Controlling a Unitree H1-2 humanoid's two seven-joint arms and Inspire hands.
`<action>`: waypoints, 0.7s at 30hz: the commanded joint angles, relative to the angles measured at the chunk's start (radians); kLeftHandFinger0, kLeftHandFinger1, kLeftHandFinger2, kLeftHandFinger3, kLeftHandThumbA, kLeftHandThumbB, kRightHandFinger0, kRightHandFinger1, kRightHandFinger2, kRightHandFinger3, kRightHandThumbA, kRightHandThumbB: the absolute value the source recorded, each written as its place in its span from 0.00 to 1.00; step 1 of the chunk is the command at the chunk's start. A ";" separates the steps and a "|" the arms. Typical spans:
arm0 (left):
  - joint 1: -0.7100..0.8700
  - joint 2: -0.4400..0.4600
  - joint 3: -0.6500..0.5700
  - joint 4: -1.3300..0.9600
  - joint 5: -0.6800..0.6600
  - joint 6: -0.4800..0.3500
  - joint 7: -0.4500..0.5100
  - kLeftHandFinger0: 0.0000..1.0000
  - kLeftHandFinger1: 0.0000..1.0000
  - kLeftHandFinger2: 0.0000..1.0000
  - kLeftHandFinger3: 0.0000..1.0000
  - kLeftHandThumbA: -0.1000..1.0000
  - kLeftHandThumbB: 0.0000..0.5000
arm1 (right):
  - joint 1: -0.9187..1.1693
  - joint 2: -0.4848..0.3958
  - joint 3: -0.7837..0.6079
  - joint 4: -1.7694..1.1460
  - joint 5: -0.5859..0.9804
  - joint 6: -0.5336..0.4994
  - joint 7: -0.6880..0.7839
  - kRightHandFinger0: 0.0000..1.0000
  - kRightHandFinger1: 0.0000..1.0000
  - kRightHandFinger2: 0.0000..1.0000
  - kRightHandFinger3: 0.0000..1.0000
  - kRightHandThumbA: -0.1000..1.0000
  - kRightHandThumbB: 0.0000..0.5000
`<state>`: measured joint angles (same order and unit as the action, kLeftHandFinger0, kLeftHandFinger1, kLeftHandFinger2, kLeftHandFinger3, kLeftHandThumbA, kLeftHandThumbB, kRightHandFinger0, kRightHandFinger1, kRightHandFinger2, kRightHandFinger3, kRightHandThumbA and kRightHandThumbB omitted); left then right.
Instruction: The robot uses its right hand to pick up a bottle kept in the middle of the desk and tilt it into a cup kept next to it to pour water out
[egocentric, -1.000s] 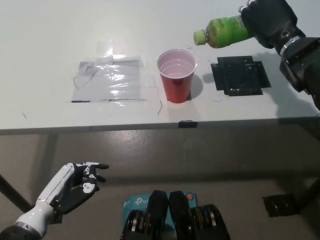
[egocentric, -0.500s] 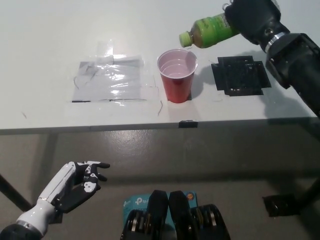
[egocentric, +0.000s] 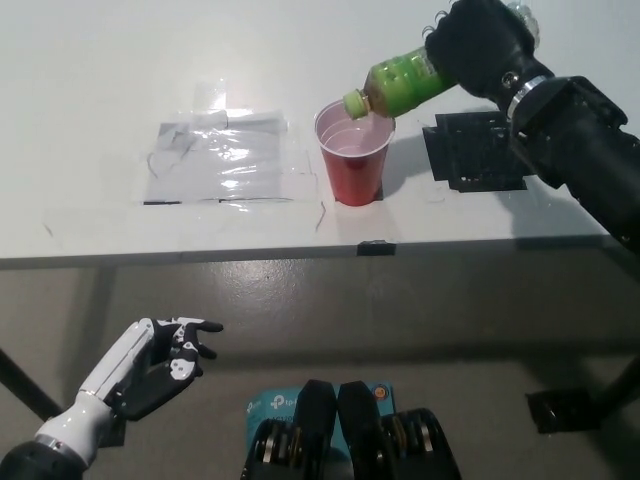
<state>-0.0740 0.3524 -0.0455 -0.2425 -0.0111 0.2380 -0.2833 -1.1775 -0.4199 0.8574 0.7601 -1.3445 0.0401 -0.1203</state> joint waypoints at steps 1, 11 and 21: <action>-0.023 0.016 -0.001 -0.017 0.004 -0.024 -0.010 0.50 0.59 0.72 0.75 1.00 0.42 | -0.079 -0.038 -0.019 -0.025 -0.024 0.000 -0.032 0.00 0.00 0.17 0.01 0.22 0.30; -0.005 0.015 -0.002 -0.020 0.014 -0.031 -0.007 0.51 0.59 0.73 0.77 1.00 0.51 | -0.069 -0.028 -0.058 -0.014 0.006 0.015 -0.049 0.00 0.00 0.18 0.01 0.10 0.21; 0.011 0.014 0.002 -0.035 0.008 -0.008 -0.009 0.54 0.61 0.75 0.79 1.00 0.48 | 0.004 0.053 -0.313 -0.074 0.230 0.053 0.035 0.00 0.11 0.39 0.37 0.00 0.00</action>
<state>-0.0632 0.3524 -0.0457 -0.2439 0.0010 0.2389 -0.2834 -1.1449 -0.3856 0.6462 0.7375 -1.2550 0.0368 -0.1214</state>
